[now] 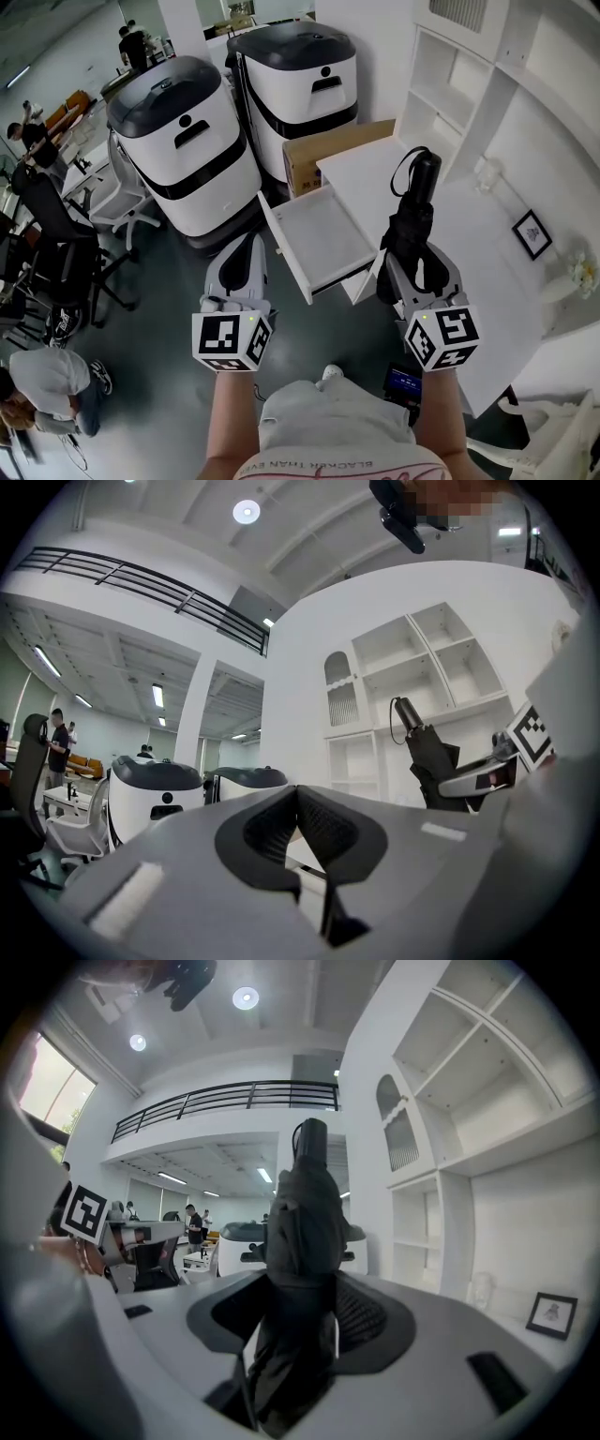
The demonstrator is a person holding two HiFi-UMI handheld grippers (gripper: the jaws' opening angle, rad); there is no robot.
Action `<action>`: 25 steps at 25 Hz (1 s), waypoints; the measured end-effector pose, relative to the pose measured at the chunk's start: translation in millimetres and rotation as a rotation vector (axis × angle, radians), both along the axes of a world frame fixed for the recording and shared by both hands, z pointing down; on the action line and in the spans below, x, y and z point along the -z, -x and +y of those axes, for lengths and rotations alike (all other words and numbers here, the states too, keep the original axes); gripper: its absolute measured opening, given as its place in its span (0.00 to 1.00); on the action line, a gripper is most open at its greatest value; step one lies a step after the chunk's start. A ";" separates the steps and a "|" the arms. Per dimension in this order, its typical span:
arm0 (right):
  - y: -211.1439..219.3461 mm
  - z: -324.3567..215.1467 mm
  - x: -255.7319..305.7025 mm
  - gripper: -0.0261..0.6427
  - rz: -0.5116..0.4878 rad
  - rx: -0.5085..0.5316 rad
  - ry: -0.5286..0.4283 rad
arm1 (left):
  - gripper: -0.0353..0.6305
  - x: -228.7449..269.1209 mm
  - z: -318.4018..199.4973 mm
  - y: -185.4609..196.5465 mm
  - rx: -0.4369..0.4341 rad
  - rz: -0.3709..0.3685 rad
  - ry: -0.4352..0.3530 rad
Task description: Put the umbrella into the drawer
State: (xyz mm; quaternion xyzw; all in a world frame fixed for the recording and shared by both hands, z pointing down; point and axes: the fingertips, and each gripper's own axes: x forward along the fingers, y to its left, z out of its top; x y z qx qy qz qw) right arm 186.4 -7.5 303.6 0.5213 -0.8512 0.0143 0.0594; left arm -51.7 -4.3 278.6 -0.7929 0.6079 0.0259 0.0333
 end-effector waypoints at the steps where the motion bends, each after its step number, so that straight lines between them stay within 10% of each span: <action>1: 1.8 -4.7 -1.7 0.37 0.002 0.010 0.004 | 0.07 -1.2 -3.2 1.5 0.010 -0.002 0.001; 25: 65.6 -108.6 -50.5 0.37 0.028 0.079 0.146 | 0.07 -29.4 -106.7 45.3 0.033 -0.033 0.064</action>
